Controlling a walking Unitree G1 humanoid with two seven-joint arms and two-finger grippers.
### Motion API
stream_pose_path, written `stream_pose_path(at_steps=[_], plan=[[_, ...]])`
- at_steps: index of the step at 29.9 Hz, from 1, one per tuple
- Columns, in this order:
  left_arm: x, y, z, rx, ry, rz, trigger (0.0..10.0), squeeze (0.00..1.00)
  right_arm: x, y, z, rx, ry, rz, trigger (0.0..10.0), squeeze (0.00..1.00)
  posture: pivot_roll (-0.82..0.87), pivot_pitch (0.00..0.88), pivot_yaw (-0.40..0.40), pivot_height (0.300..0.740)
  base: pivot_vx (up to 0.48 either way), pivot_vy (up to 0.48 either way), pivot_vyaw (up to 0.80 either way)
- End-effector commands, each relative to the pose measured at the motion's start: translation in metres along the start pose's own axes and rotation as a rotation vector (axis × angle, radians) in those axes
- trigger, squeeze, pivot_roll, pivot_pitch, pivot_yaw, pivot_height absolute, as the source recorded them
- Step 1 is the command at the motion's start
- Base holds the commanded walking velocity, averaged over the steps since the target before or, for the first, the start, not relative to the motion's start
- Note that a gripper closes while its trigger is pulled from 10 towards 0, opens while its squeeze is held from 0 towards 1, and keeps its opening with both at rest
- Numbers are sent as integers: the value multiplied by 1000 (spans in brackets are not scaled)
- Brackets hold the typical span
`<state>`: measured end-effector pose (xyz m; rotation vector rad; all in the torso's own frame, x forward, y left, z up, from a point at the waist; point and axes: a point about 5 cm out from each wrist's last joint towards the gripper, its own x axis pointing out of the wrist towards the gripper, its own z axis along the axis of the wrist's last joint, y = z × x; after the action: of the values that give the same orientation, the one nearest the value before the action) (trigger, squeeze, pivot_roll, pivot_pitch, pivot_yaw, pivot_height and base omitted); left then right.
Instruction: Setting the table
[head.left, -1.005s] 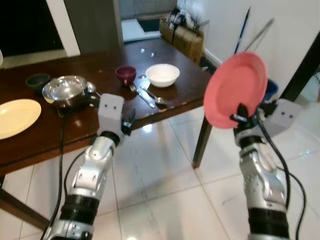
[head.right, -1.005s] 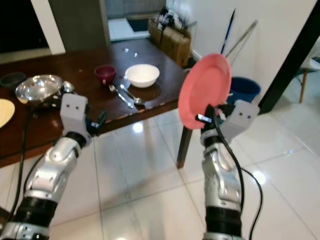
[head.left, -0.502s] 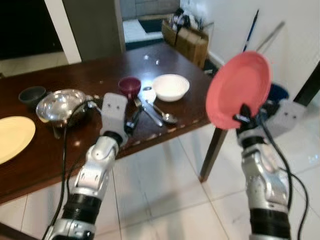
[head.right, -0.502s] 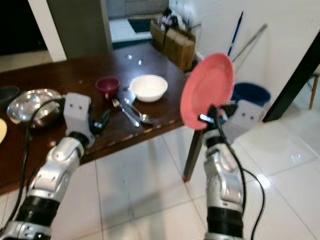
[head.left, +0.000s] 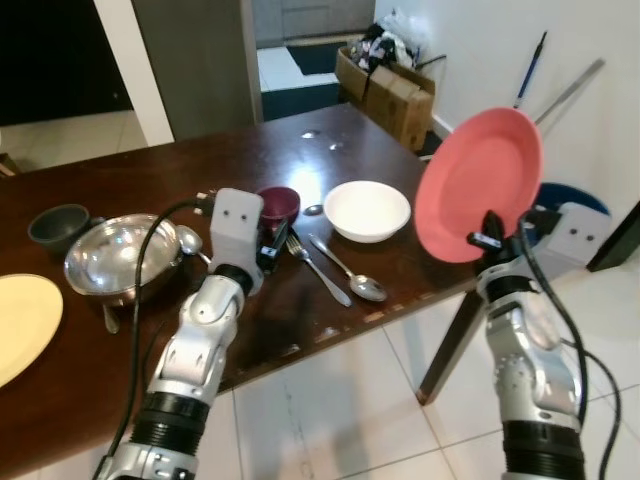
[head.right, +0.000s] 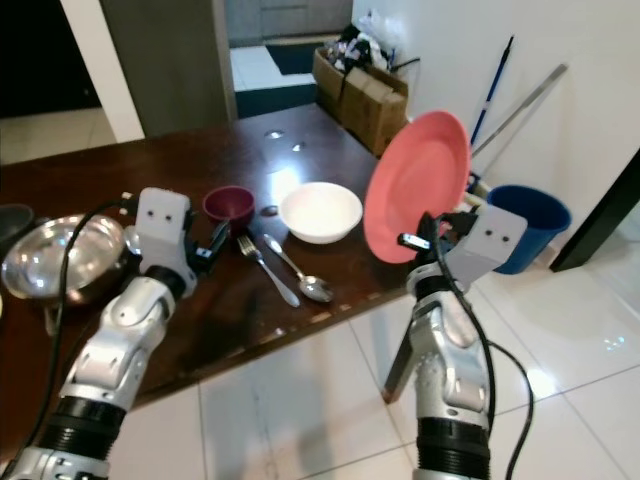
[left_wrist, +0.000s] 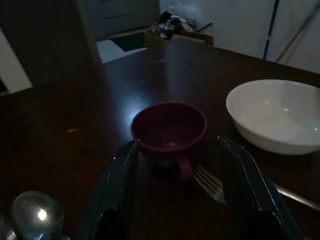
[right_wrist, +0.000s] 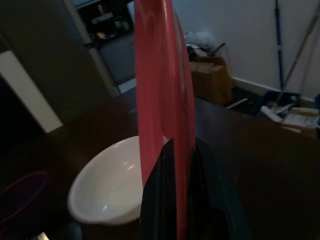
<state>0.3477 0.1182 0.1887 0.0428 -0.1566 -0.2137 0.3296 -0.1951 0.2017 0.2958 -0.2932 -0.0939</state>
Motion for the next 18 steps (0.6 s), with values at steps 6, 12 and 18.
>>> stream_pose_path(at_steps=[6,12,18], plan=[[-2,-11,3,-73,-13,-110,10000,0,-4,-17,30,-133,-124,-34,10000,0,-135,44,115,740,53,0,0],[-1,-12,10,-97,-37,-171,10000,0,-7,-30,56,-205,-205,-68,10000,0,-140,45,116,740,0,0,0],[4,-10,14,-84,-36,-180,10000,0,-17,-68,50,-283,-160,-228,10000,0,-145,44,124,740,0,0,0]])
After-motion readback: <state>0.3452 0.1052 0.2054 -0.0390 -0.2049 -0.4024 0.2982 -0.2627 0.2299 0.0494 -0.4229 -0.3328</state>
